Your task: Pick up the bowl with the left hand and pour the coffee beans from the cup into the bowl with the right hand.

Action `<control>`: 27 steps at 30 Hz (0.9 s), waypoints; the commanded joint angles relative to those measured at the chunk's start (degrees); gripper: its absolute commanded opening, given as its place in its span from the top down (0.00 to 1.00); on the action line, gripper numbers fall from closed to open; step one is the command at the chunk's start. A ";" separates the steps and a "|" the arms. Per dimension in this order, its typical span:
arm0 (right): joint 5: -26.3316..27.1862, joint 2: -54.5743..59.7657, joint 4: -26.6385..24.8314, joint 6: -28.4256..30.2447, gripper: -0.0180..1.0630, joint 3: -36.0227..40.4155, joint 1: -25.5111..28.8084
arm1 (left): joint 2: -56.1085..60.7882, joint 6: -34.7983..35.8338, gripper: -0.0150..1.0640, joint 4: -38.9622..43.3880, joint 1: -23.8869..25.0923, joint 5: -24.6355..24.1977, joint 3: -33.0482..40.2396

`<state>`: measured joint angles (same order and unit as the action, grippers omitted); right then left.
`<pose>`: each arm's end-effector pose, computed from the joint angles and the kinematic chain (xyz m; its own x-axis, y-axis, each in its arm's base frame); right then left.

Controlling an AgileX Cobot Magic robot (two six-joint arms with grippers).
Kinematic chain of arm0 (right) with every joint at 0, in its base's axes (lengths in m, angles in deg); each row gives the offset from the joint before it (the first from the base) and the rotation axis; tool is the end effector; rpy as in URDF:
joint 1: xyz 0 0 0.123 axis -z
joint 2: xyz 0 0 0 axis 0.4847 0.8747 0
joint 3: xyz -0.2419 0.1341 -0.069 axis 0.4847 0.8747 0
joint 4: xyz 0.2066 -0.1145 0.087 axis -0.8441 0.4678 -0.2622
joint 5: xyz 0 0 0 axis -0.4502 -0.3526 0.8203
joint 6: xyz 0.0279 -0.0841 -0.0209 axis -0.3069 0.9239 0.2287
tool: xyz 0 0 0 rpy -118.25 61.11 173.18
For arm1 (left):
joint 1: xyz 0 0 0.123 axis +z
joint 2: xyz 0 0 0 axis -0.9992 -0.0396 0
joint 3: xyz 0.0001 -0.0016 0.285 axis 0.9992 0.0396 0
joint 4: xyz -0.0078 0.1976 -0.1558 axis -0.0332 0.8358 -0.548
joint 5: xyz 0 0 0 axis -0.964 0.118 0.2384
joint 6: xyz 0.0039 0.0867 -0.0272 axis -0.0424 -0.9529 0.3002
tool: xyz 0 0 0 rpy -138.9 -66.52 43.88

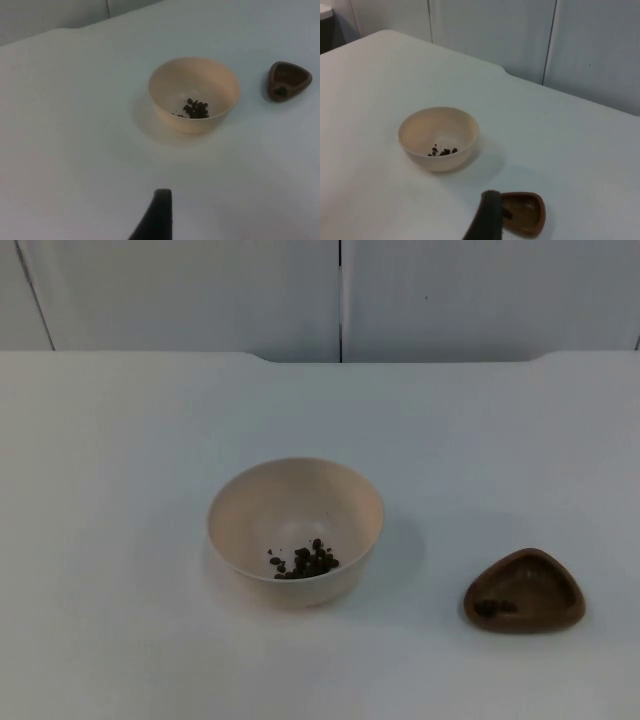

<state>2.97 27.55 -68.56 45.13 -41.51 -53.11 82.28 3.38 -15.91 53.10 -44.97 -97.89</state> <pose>0.0103 0.0180 0.3028 -0.2238 -0.2260 -0.9481 -0.5500 0.8324 -0.0686 -0.0032 0.0034 0.2766 -0.4007 0.2428 -0.8834 0.5500 0.8349 -0.0200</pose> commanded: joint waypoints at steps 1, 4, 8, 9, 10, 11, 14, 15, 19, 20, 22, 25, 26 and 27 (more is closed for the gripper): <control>-1.66 -0.19 -0.19 0.56 0.31 0.41 0.10 | 0.26 -0.10 0.20 -0.65 -0.31 -0.20 0.18; -3.13 -0.19 -0.06 0.06 0.31 0.41 0.10 | 0.26 -0.10 0.20 -0.65 -0.31 -0.20 0.18; -3.38 -2.75 1.24 -2.75 0.31 0.41 0.10 | 0.26 -0.10 0.20 -0.65 -0.31 -0.20 0.18; -3.38 -2.75 1.24 -2.75 0.31 0.41 0.10 | 0.26 -0.10 0.20 -0.65 -0.31 -0.20 0.18; -3.55 -3.81 2.01 -4.18 0.31 0.28 0.10 | 0.26 -0.10 0.20 -0.65 -0.31 -0.20 0.18; -3.69 -5.08 2.74 -5.88 0.31 0.15 0.10 | 0.26 -0.10 0.20 -0.65 -0.31 -0.20 0.18; -4.80 -5.74 6.26 -10.27 0.31 -0.20 0.10 | 0.26 -0.10 0.20 -0.65 -0.31 -0.20 0.18; -4.80 -5.74 6.26 -10.27 0.31 -0.20 0.10 | 0.26 -0.10 0.20 -0.65 -0.31 -0.20 0.18; -10.60 -5.74 8.61 -10.18 0.31 -1.06 -0.03 | 0.26 -0.10 0.20 -0.65 -0.31 -0.20 0.18; -10.60 -5.74 8.61 -10.18 0.31 -1.06 -0.03 | 0.26 -0.10 0.20 -0.65 -0.31 -0.20 0.18; -11.84 -5.74 8.74 -10.18 0.31 -0.93 -0.15 | 0.26 -0.10 0.20 -0.65 -0.31 -0.20 0.18; -13.67 -5.74 8.87 -10.09 0.31 0.17 -0.15 | 0.26 0.02 0.20 -0.65 -0.31 -0.20 0.18; -13.91 -5.74 8.87 -10.09 0.31 0.30 -0.15 | 0.26 0.02 0.20 -0.65 -0.31 -0.20 0.18; -13.91 -5.74 8.75 -10.09 0.31 0.30 -0.15 | 0.26 0.02 0.20 -0.65 -0.31 -0.20 0.18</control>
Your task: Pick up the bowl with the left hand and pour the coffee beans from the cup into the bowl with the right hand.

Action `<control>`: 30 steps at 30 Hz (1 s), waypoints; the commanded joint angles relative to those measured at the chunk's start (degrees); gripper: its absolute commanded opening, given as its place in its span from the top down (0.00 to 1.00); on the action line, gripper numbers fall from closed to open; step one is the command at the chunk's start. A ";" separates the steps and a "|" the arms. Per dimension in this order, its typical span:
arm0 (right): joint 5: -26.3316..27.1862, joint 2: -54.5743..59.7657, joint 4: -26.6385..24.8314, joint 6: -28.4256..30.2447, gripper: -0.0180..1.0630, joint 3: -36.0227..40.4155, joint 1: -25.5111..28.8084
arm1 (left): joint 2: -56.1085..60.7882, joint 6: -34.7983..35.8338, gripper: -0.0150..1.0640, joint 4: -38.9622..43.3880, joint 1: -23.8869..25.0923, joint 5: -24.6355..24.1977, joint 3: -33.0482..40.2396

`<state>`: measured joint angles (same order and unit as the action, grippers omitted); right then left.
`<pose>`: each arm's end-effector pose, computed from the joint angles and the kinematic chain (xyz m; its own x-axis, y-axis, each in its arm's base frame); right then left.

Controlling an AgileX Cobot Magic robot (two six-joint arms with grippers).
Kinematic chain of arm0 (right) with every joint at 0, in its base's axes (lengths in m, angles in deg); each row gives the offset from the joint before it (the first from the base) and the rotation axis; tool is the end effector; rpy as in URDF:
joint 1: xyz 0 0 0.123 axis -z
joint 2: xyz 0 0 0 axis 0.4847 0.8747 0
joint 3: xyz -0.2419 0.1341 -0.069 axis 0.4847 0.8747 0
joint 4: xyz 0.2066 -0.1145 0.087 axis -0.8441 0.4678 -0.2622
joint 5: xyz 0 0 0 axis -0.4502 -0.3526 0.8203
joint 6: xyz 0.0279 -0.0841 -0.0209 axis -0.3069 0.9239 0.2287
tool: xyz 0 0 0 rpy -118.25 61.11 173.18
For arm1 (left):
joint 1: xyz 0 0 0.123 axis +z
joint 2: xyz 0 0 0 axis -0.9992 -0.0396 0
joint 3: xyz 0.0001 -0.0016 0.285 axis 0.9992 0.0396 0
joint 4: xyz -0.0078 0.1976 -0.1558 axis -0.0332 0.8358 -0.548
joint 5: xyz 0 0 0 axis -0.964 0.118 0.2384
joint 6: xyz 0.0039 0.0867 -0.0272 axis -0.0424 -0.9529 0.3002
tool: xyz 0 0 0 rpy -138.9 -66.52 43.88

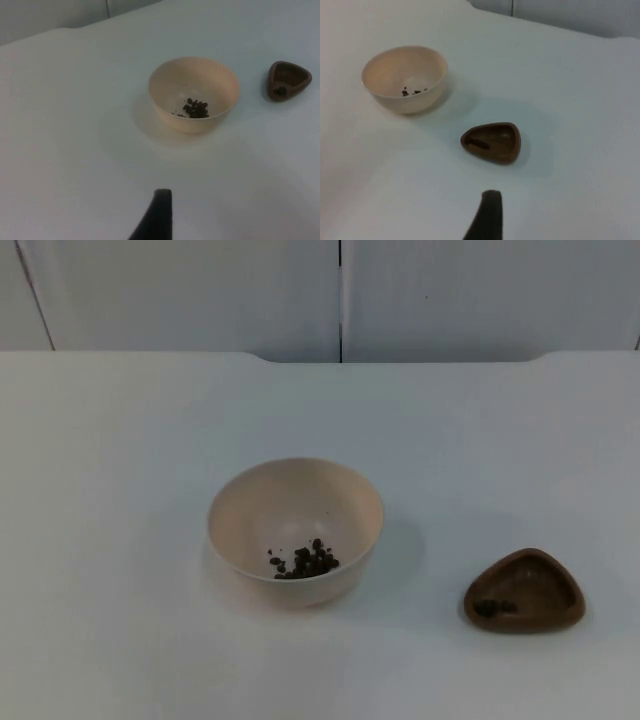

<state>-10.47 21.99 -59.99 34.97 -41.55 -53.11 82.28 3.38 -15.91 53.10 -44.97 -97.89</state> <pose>-0.0079 -0.0007 0.2829 -0.3880 -0.2237 -0.8941 -0.4487 0.8932 -0.0288 -0.0032 0.0034 0.2766 -0.4007 0.2428 -0.8834 0.5500 0.8349 -0.0200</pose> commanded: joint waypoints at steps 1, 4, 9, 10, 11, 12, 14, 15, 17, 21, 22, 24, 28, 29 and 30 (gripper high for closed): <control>-0.47 -0.19 0.19 0.06 0.31 0.34 -0.15 | 0.26 0.02 0.20 -0.65 -0.31 -0.20 0.18; -0.47 -0.19 0.19 0.06 0.31 0.34 -0.15 | 0.26 0.02 0.20 -0.65 -0.31 -0.20 0.18; -0.47 -0.19 0.19 0.20 0.31 0.34 -0.15 | 0.26 0.02 0.20 -0.65 -0.31 -0.20 0.18; -0.47 -0.19 0.19 0.20 0.31 0.34 -0.15 | 0.26 0.02 0.20 -0.65 -0.31 -0.20 0.18; -0.47 -0.19 0.19 0.20 0.31 0.34 -0.15 | 0.26 0.02 0.20 -0.65 -0.31 -0.20 0.18; -0.47 -0.19 0.19 0.20 0.31 0.34 -0.15 | 0.26 0.00 0.20 -1.08 -0.31 -0.20 0.18; -0.47 -0.19 0.19 0.20 0.31 0.34 -0.15 | 0.26 0.00 0.20 -1.23 -0.31 -0.20 0.18; -0.47 -0.19 0.19 0.20 0.31 0.34 -0.15 | 0.26 0.00 0.20 -1.37 -0.31 -0.20 0.18; -0.47 -0.19 0.19 0.20 0.31 0.34 -0.15 | 0.26 0.00 0.20 -1.50 -0.31 -0.20 0.18; -0.47 -0.19 0.19 0.20 0.29 0.34 -0.15 | 0.26 0.00 0.15 -1.49 -0.31 -0.20 0.18; -0.47 -0.19 0.19 0.20 0.25 0.34 -0.15 | 0.26 0.00 0.09 -1.49 -0.31 -0.20 0.18; -0.47 -0.19 0.19 0.20 0.10 0.34 -0.15 | 0.26 0.00 0.01 -1.37 -0.31 -0.20 0.18; -0.47 -0.19 0.19 0.20 0.01 0.34 -0.15 | 0.26 0.00 0.01 -1.29 -0.31 -0.20 0.18; -0.47 -0.19 0.19 0.20 0.01 0.34 -0.15 | 0.26 0.00 0.01 -1.29 -0.31 -0.20 0.18; -0.47 -0.19 0.19 0.20 0.01 0.34 -0.15 | 0.26 0.00 0.01 -1.29 -0.31 -0.20 0.18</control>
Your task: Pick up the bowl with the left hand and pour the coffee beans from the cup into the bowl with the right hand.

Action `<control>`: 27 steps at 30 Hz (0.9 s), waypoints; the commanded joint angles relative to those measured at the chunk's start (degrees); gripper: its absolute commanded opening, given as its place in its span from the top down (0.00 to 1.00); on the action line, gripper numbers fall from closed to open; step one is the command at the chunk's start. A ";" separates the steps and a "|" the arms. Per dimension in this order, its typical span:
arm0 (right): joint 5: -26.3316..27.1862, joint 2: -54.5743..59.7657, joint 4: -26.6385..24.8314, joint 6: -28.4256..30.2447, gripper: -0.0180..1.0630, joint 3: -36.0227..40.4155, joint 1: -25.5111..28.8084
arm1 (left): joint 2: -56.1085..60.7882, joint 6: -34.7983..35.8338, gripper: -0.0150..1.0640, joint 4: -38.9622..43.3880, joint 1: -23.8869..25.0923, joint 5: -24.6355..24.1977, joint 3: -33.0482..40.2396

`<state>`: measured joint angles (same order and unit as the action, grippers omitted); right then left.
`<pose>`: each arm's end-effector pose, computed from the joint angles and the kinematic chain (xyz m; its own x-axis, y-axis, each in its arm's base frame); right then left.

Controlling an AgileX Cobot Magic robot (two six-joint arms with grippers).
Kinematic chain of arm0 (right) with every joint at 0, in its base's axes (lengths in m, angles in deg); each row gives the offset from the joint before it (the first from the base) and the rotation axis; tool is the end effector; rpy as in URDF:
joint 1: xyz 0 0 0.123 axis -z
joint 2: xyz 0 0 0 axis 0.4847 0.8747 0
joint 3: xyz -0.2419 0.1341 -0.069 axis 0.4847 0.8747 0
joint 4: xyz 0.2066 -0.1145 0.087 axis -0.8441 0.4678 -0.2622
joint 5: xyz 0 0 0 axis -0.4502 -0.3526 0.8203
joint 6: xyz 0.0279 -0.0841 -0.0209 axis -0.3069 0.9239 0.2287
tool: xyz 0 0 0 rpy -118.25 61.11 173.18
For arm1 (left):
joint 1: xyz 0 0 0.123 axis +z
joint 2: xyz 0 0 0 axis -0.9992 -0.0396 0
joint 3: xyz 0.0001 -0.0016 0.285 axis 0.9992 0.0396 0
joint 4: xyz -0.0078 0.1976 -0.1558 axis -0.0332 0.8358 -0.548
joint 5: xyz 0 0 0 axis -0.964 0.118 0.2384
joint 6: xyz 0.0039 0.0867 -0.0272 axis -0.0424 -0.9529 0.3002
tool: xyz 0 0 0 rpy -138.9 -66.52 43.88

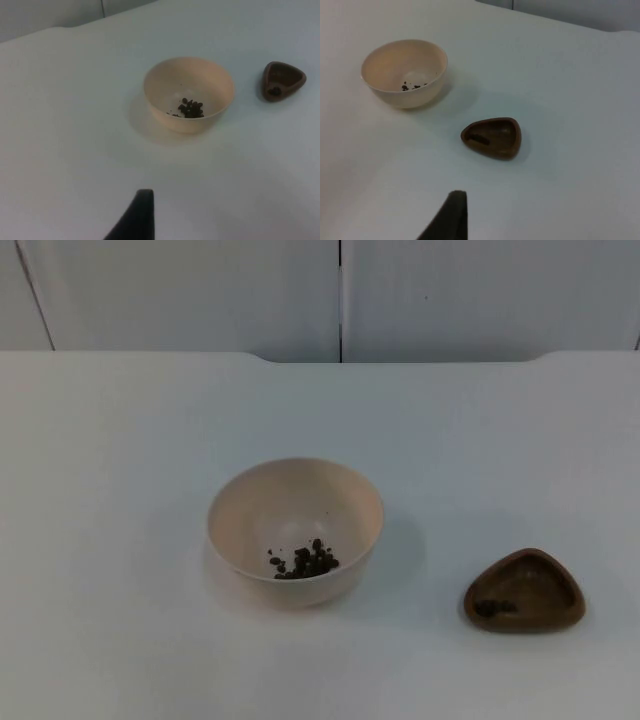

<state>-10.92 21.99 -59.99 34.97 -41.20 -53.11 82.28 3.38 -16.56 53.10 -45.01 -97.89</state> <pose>-0.0075 -0.0006 0.2806 -0.3992 -0.2290 -0.8878 -0.4493 0.8929 -0.0283 -0.0038 0.0027 0.2765 -0.4045 0.2388 -0.8828 0.5551 0.8313 -0.0294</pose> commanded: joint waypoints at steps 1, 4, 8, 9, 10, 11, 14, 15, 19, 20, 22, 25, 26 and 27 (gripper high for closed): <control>-0.02 -0.19 0.19 0.20 0.01 -0.01 -0.15 | 0.26 0.00 0.01 -0.64 -0.31 -0.17 0.18; -0.02 -0.19 0.19 0.20 0.01 -0.01 -0.15 | 0.26 -0.12 0.01 -0.59 -0.31 -0.17 0.18; -0.02 -0.19 0.19 0.20 0.01 -0.01 -0.15 | 0.26 -0.12 0.01 -0.59 -0.31 -0.17 0.18; -0.02 -0.19 0.19 0.20 0.01 -0.01 -0.15 | 0.26 -0.12 0.01 -0.59 -0.31 -0.17 0.18; -0.02 -0.19 0.19 0.20 0.01 -0.01 -0.15 | 0.26 -0.12 0.01 -0.59 -0.31 -0.17 0.18; -0.02 -0.19 0.19 0.20 0.01 -0.01 -0.15 | 0.26 -0.12 0.01 -0.59 -0.31 -0.17 0.18; -0.02 -0.19 0.19 0.03 0.01 -0.01 0.12 | 0.26 -0.12 0.01 -0.59 -0.31 -0.17 0.18; -0.02 -0.19 0.19 0.03 0.01 -0.01 0.12 | 0.26 -0.12 0.01 -0.59 -0.31 -0.17 0.18; -0.02 -0.19 0.19 0.03 0.01 -0.01 0.23 | 0.26 -0.12 0.01 -0.59 -0.31 -0.17 0.18; -0.02 -0.19 0.19 0.03 0.01 -0.01 0.23 | 0.26 -0.12 0.01 -0.59 -0.31 -0.17 0.18; -0.02 -0.19 0.19 0.03 0.01 -0.01 0.23 | 0.26 -0.12 0.01 -0.59 -0.31 -0.17 0.18; -0.02 -0.19 0.19 0.03 0.01 -0.01 0.23 | 0.26 -0.12 0.01 -0.59 -0.31 -0.17 0.18; -0.02 -0.19 0.19 0.03 0.01 -0.01 0.23 | 0.26 -0.12 0.01 -0.59 -0.31 -0.17 0.18; -0.02 -0.19 0.19 0.03 0.01 -0.01 0.23 | 0.26 -0.12 0.01 -0.59 -0.31 -0.17 0.18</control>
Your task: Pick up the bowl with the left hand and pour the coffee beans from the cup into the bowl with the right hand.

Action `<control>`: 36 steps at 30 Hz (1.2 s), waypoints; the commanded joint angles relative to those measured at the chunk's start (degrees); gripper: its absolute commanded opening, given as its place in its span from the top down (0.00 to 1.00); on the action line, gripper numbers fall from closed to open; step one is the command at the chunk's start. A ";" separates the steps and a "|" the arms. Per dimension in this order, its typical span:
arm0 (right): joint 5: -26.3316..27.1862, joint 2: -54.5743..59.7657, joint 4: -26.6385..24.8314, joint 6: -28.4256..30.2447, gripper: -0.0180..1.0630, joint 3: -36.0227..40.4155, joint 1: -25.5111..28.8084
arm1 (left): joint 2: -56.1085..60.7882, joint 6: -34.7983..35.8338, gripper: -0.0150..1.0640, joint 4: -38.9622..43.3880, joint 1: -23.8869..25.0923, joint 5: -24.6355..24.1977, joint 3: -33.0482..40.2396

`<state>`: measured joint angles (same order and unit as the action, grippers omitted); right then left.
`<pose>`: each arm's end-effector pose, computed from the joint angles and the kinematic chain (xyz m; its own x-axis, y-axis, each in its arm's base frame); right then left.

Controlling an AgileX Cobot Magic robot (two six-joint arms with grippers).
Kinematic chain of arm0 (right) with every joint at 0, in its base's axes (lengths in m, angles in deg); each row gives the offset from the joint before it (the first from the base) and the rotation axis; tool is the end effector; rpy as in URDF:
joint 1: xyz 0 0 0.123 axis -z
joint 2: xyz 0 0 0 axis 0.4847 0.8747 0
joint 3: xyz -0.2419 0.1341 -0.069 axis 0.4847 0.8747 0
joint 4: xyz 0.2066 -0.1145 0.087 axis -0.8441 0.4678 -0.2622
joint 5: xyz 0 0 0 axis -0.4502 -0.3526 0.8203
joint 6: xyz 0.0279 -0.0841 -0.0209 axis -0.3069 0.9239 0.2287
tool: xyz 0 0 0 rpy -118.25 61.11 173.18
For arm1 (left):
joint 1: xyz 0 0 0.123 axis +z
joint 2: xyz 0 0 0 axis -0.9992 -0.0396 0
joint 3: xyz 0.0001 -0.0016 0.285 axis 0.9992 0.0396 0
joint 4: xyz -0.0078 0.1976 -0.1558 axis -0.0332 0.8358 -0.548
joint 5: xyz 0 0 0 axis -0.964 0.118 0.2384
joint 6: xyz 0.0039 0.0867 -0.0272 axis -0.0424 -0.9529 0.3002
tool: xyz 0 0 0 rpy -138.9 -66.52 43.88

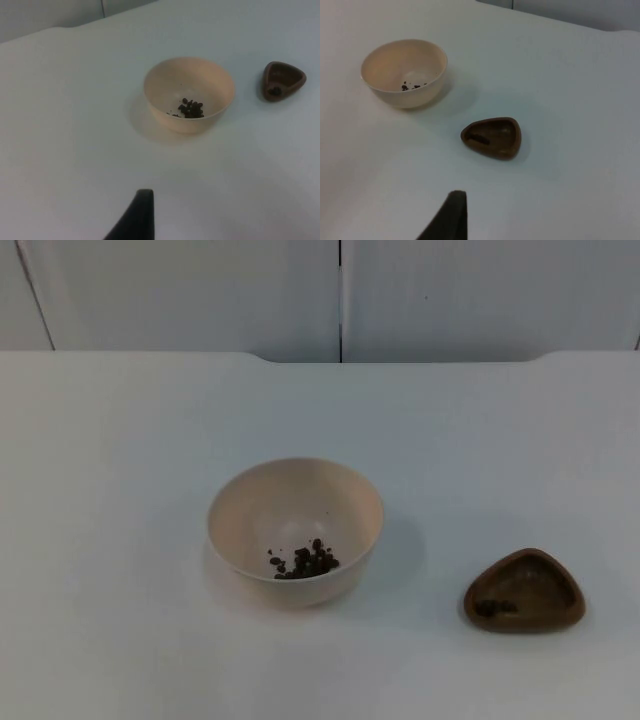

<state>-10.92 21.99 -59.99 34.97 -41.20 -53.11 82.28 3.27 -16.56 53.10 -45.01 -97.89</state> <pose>-0.0075 -0.0006 0.2806 -0.3992 -0.2290 -0.8878 -0.4493 0.8929 -0.0283 -0.0038 0.0027 0.2765 -0.4034 0.2404 -0.8829 0.5559 0.8308 -0.0278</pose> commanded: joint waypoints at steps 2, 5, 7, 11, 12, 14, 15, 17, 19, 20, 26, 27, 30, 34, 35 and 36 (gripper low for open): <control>-0.02 -0.19 0.19 0.03 0.01 -0.01 0.23 | 0.26 -0.01 0.01 -0.59 -0.31 -0.17 0.18; -0.02 -0.19 0.19 0.03 0.01 -0.01 0.23 | 0.26 -0.01 0.01 -0.59 -0.31 -0.17 0.18; -0.02 -0.19 0.19 0.03 0.01 -0.01 0.23 | 0.26 -0.01 0.01 -0.59 0.19 -0.17 0.18; -0.02 -0.19 0.19 0.03 0.01 -0.01 0.23 | 0.26 -0.01 0.01 -0.59 2.46 -0.17 0.18; -0.02 -0.19 0.19 0.03 0.01 -0.01 0.23 | 0.26 -0.01 0.01 -0.59 3.79 -0.17 0.18; -0.02 -0.19 0.19 0.03 0.01 -0.01 0.23 | 0.26 -0.01 0.01 -0.59 6.26 -0.17 0.18; -0.02 -0.19 0.19 0.03 0.01 -0.01 0.23 | 0.26 -0.01 0.01 -0.59 7.70 -0.17 0.18; -0.02 -0.19 0.19 0.03 0.01 -0.01 0.23 | 0.26 -0.01 0.01 -0.59 10.35 -0.17 0.18; -0.02 -0.19 0.19 0.03 0.01 -0.01 0.23 | 0.26 -0.01 0.01 -0.59 11.75 -0.17 0.18; -0.02 -0.19 0.19 0.03 0.01 -0.01 0.23 | 0.26 -0.01 0.01 -0.59 13.06 -0.17 0.18; -0.02 -0.19 0.19 0.03 0.01 -0.01 0.23 | 0.26 -0.01 0.01 -0.59 18.20 -0.17 0.18; -0.02 -0.19 0.19 0.03 0.01 -0.01 0.23 | 0.26 -0.01 0.01 -0.59 19.57 -0.17 0.18; -0.02 -0.19 0.19 0.03 0.01 -0.01 0.23 | 0.26 -0.01 0.01 -0.59 21.21 -0.17 0.18; -0.02 -0.19 0.19 0.03 0.01 -0.01 0.23 | 0.26 -0.01 0.01 -0.59 24.11 -0.17 0.18; -0.02 -0.19 0.19 0.03 0.01 -0.01 0.23 | 0.26 -0.01 0.01 -0.59 24.99 -0.17 0.18; -0.02 -0.19 0.19 0.03 0.01 -0.01 0.23 | 0.26 -0.01 0.01 -0.59 26.16 -0.17 0.18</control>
<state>-10.92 21.99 -59.99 34.97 -41.20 -53.11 82.28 3.27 -16.56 78.87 -45.01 -97.89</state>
